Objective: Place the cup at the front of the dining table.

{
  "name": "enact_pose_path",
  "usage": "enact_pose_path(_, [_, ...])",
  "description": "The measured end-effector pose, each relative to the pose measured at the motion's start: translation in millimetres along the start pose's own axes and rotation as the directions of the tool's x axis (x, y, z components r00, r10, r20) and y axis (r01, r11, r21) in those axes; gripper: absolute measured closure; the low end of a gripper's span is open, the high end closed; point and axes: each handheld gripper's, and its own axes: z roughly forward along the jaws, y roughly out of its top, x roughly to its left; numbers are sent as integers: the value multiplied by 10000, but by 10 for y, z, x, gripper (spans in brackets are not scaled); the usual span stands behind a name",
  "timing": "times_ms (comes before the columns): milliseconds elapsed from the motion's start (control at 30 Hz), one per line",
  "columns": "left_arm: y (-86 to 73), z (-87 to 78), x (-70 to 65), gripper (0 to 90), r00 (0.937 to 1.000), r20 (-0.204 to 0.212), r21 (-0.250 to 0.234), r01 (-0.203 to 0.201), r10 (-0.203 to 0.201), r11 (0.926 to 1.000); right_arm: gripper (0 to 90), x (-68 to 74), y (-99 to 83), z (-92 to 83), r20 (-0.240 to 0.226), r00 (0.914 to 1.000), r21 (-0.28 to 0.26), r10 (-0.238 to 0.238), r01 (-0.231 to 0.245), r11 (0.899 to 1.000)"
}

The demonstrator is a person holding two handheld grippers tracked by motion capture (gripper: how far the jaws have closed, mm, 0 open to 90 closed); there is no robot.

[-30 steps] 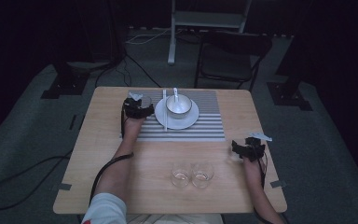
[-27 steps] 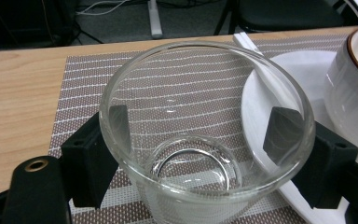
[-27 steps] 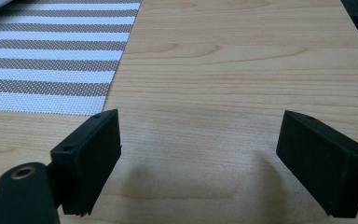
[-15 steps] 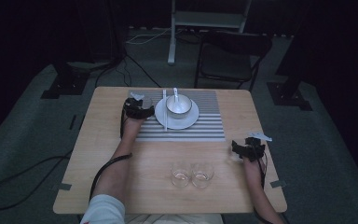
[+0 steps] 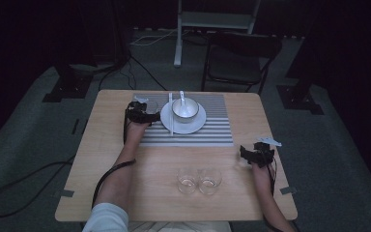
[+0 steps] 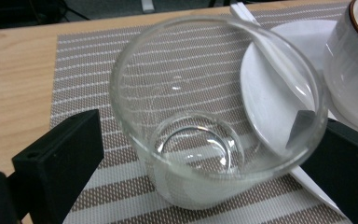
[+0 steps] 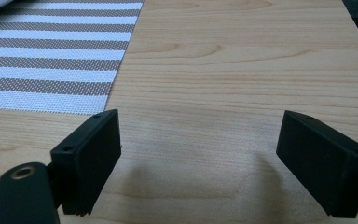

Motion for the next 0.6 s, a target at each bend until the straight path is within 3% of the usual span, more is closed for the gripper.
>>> enact_pose_path(167, [-30,-41,-6,26,9997,205,-2,116,-116,9999,131,-1,0,1,11,10000,0,13,-13,10000])
enact_pose_path(300, [-34,-83,-18,26,9997,256,20,-13,12,10000,131,0,0,0,22,10000,-1,7,-7,10000])
enact_pose_path(367, [-43,-120,1,26,9991,418,-111,-2,7,9999,131,-1,0,0,20,10000,-5,17,-17,10000])
enact_pose_path(600, [-94,-255,86,27,9991,410,13,-129,128,9999,131,1,1,0,29,10000,7,5,-5,10000])
